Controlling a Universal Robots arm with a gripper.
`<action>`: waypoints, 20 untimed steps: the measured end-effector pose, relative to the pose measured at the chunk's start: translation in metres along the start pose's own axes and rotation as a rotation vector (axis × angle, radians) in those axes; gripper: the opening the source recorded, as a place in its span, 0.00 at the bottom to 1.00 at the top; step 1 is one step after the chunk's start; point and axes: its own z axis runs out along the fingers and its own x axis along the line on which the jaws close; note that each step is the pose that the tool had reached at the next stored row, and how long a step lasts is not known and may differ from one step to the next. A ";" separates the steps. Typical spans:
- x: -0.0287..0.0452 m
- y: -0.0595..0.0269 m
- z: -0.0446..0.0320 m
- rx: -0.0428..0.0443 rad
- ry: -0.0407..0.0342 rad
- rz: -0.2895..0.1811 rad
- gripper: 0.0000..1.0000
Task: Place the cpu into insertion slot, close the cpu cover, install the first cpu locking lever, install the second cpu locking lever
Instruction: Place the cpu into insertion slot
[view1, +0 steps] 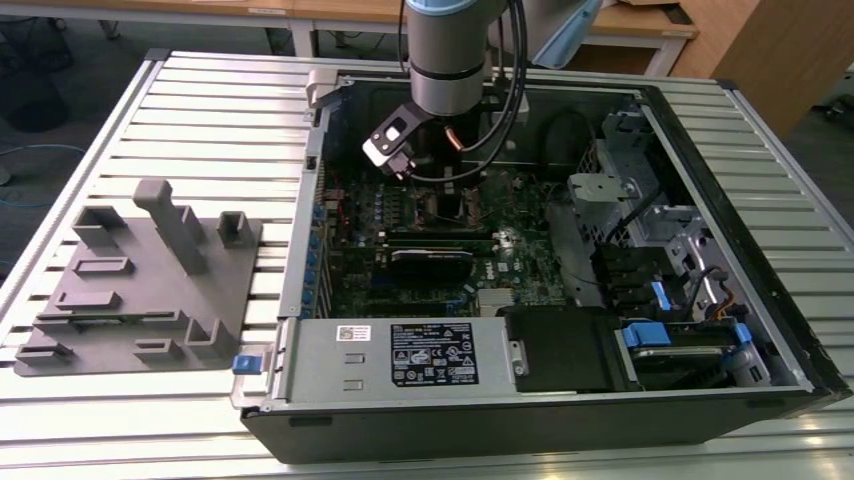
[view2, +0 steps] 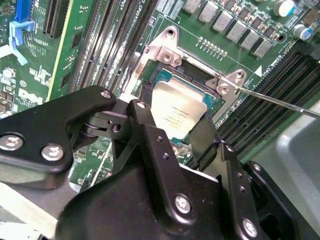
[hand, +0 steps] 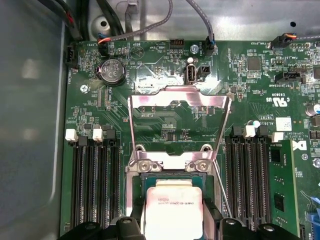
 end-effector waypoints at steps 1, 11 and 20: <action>0.0000 0.0000 0.0001 0.0000 0.0000 0.000 0.54; 0.0001 0.0000 0.0003 -0.0002 0.0003 0.000 0.54; 0.0001 0.0000 0.0002 -0.0002 0.0002 0.000 0.62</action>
